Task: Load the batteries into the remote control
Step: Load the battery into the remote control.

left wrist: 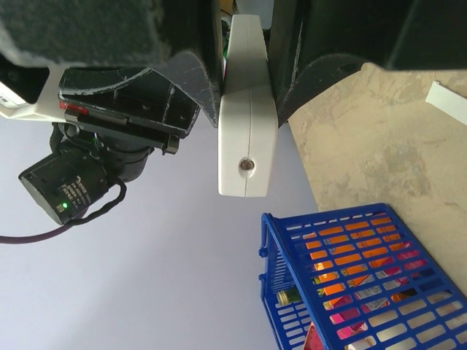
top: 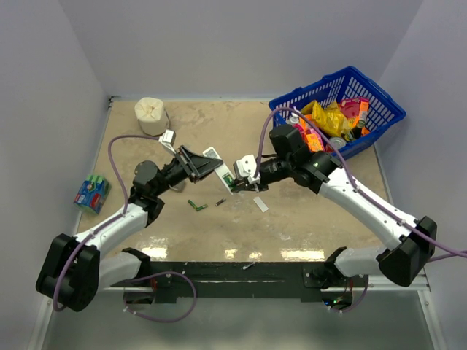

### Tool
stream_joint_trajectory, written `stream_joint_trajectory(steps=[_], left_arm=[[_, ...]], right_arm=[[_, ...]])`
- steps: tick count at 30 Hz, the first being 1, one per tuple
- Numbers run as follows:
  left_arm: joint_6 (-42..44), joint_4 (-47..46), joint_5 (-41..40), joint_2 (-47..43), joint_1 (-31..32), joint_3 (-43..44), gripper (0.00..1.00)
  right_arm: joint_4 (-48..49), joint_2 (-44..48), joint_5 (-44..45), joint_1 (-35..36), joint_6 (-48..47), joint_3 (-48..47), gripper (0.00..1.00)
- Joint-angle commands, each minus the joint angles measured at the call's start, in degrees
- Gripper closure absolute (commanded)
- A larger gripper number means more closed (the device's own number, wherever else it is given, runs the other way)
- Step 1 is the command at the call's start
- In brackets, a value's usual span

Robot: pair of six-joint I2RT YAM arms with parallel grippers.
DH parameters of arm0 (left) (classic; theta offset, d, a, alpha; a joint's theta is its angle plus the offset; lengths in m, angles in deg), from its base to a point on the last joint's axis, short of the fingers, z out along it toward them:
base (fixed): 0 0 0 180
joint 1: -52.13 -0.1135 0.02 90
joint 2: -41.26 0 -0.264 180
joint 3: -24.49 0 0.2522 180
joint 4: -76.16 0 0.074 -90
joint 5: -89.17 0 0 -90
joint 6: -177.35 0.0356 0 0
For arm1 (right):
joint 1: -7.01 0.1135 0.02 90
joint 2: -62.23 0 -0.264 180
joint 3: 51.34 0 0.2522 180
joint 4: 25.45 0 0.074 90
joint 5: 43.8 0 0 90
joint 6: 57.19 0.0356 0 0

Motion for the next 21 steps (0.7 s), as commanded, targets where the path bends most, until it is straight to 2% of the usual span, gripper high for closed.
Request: stream_joint_trajectory(steps=[1, 7, 14, 21], left_arm=[[-4.02, -8.60, 2.09, -1.12, -0.07, 1.80, 1.00], [-4.20, -9.56, 2.71, -1.38, -0.07, 1.98, 1.00], [-5.69, -15.71, 5.78, -0.24, -0.07, 2.16, 1.00], [-6.84, -19.86, 7.72, 0.20, -0.07, 1.90, 1.00]], right_arm=[[2.82, -0.04, 5.33, 0.40, 0.95, 2.74, 0.85], [6.68, 0.05, 7.27, 0.14, 2.97, 5.90, 0.93], [10.99, -2.58, 3.75, -1.09, 4.82, 7.67, 1.00], [15.04, -5.66, -2.67, -2.50, 7.63, 7.15, 1.00]])
